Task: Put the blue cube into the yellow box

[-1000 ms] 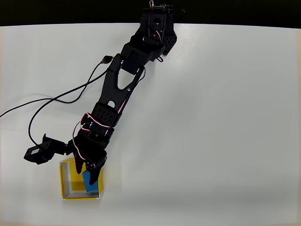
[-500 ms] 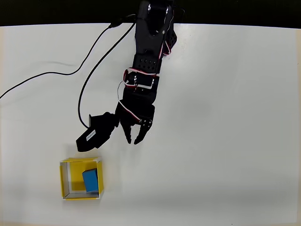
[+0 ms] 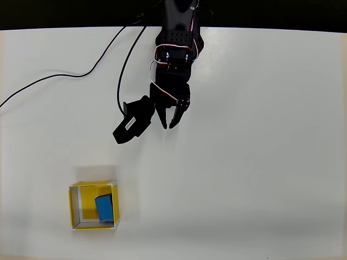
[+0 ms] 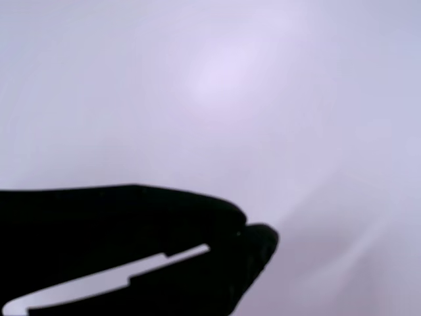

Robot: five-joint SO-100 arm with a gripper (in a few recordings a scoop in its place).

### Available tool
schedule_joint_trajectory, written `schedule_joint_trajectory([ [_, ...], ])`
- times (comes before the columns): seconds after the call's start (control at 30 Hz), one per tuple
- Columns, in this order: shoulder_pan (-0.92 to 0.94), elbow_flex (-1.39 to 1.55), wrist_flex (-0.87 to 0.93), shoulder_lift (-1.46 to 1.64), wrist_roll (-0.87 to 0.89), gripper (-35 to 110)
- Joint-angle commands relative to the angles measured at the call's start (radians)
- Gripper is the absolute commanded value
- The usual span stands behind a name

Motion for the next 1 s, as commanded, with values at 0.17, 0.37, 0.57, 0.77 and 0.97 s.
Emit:
schedule_joint_trajectory([
  [0.17, 0.035, 0.11, 0.287, 0.17, -0.026, 0],
  [0.37, 0.003, 0.11, 0.472, 0.17, 0.063, 0],
  [0.57, 0.017, 0.11, 0.466, 0.17, 0.121, 0],
  [0.77, 0.012, 0.11, 0.465, 0.167, 0.121, 0],
  [0.97, 0.012, 0.11, 0.465, 0.167, 0.121, 0],
])
